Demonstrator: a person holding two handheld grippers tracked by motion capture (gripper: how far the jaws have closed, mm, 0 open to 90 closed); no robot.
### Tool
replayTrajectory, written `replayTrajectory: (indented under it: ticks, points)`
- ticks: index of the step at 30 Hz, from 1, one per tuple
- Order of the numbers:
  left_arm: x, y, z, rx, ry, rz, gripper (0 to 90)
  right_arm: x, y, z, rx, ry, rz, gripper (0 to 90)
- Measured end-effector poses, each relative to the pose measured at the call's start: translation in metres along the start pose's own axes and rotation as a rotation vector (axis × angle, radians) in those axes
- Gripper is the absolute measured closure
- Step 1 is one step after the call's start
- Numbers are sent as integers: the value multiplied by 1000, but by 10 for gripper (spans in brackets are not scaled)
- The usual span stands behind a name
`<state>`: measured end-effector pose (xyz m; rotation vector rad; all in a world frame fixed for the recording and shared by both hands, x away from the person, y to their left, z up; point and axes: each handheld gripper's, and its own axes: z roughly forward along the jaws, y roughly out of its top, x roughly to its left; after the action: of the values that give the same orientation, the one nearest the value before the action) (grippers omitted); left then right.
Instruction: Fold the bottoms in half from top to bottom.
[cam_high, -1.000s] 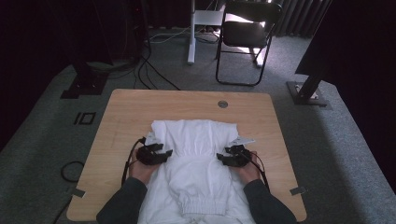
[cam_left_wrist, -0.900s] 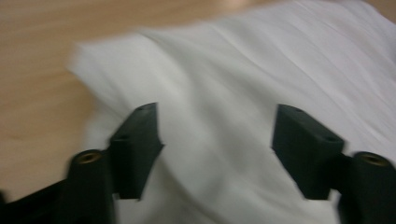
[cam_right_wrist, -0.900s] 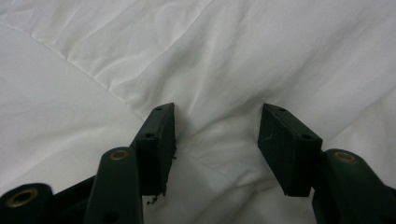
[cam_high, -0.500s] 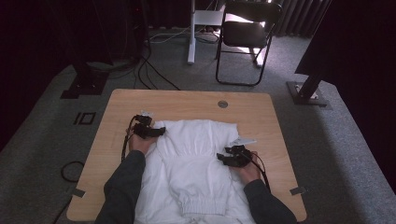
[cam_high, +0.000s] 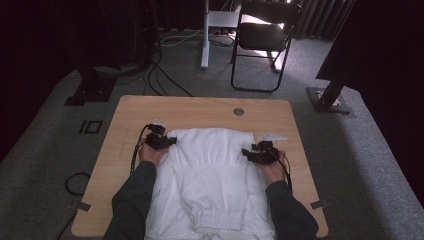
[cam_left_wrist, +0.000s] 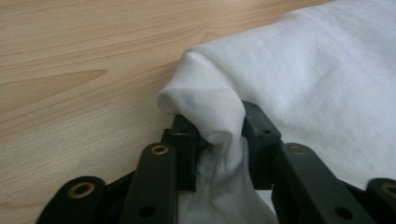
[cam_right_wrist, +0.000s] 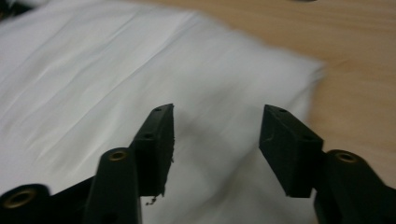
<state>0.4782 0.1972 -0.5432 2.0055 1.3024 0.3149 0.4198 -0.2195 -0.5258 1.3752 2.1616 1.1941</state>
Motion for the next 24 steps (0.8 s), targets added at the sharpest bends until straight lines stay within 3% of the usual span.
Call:
replayTrajectory:
  ticks: [4, 10, 16, 24]
  points:
    - [1, 0, 0, -4, -8, -3, 723, -22, 19, 18, 12, -51, 35, 391]
    - [3, -2, 0, -15, -22, -10, 723, -39, 29, 50, 40, -35, 129, 356]
    - [3, -2, 0, -18, -24, -15, 722, -33, 29, 68, 112, -76, 103, 333]
    - [4, -2, 0, -18, -25, -14, 721, -29, 29, 70, 112, -122, 77, 306]
